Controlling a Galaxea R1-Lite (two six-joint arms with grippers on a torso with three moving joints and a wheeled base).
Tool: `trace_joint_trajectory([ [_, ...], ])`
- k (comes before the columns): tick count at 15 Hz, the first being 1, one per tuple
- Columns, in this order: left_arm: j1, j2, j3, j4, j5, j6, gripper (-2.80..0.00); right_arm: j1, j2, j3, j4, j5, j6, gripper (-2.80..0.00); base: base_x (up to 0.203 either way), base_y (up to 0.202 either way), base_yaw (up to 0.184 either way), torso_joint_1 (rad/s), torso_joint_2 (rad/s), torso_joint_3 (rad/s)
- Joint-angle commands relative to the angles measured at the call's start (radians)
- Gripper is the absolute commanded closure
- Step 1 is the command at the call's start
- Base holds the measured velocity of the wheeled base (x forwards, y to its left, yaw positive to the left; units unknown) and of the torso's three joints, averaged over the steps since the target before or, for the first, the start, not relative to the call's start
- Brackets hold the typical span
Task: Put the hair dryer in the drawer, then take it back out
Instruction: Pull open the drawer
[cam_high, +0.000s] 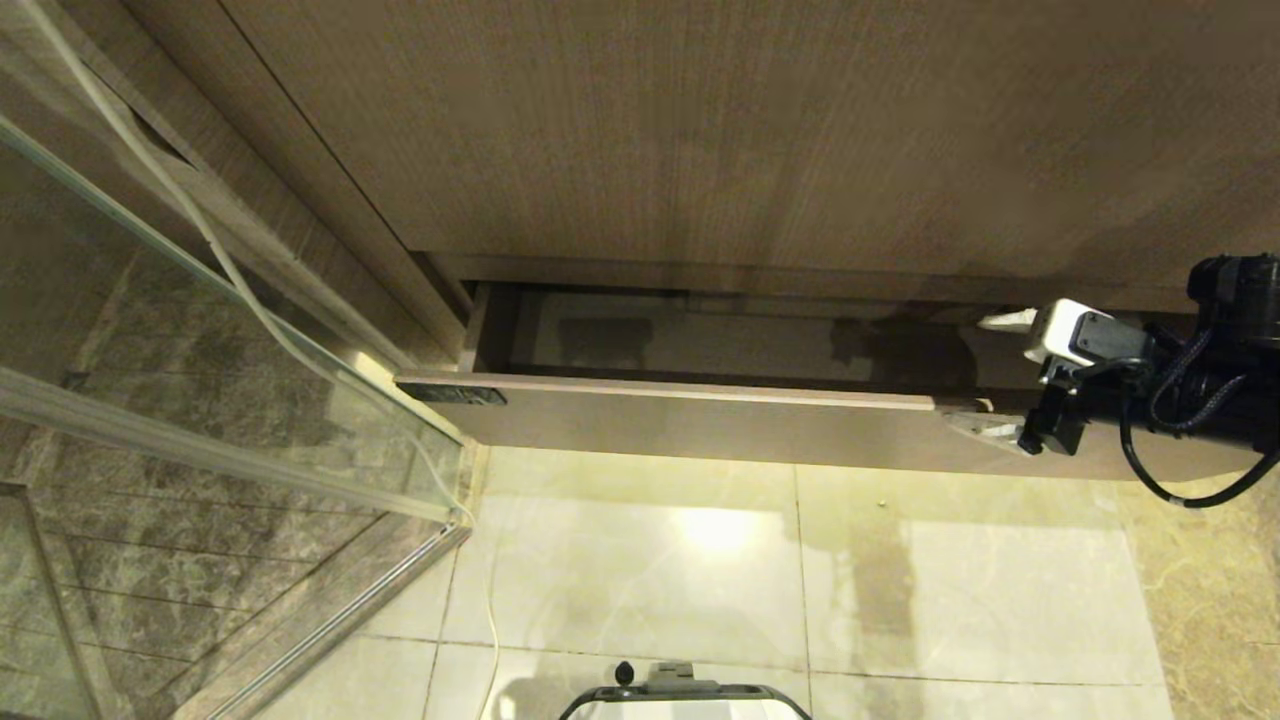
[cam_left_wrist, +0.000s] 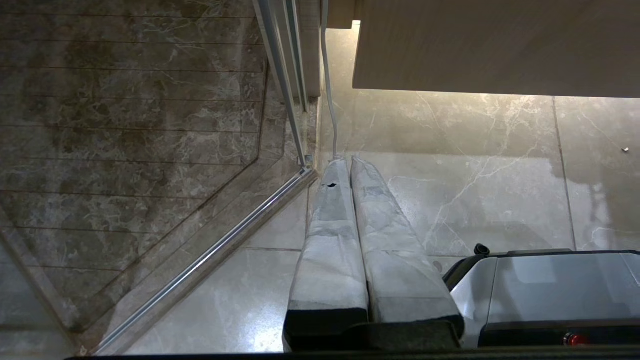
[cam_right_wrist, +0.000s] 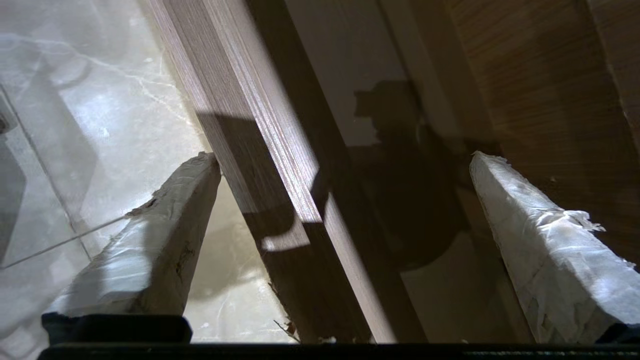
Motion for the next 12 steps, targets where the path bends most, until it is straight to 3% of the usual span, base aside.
trace_joint_trajectory([
  [1, 0.000, 0.000, 0.002, 0.000, 0.000, 0.000, 0.00, 0.000, -0.012, -0.001, -0.012, 0.002, -0.006, -2.80, 0.000, 0.000, 0.000, 0.000, 0.00, 0.000],
  [2, 0.000, 0.000, 0.002, 0.000, 0.000, 0.000, 0.00, 0.001, -0.026, 0.008, 0.003, 0.003, 0.017, 0.00, 0.000, 0.000, 0.000, 0.000, 0.00, 0.000],
  [5, 0.000, 0.000, 0.000, 0.000, 0.000, 0.000, 0.00, 0.001, -0.110, 0.040, 0.060, 0.007, 0.078, 0.00, 0.000, 0.000, 0.000, 0.000, 0.00, 0.000],
  [12, 0.000, 0.000, 0.000, 0.000, 0.000, 0.000, 0.00, 0.000, -0.179, 0.048, 0.120, 0.004, 0.083, 0.00, 0.000, 0.000, 0.000, 0.000, 0.00, 0.000],
])
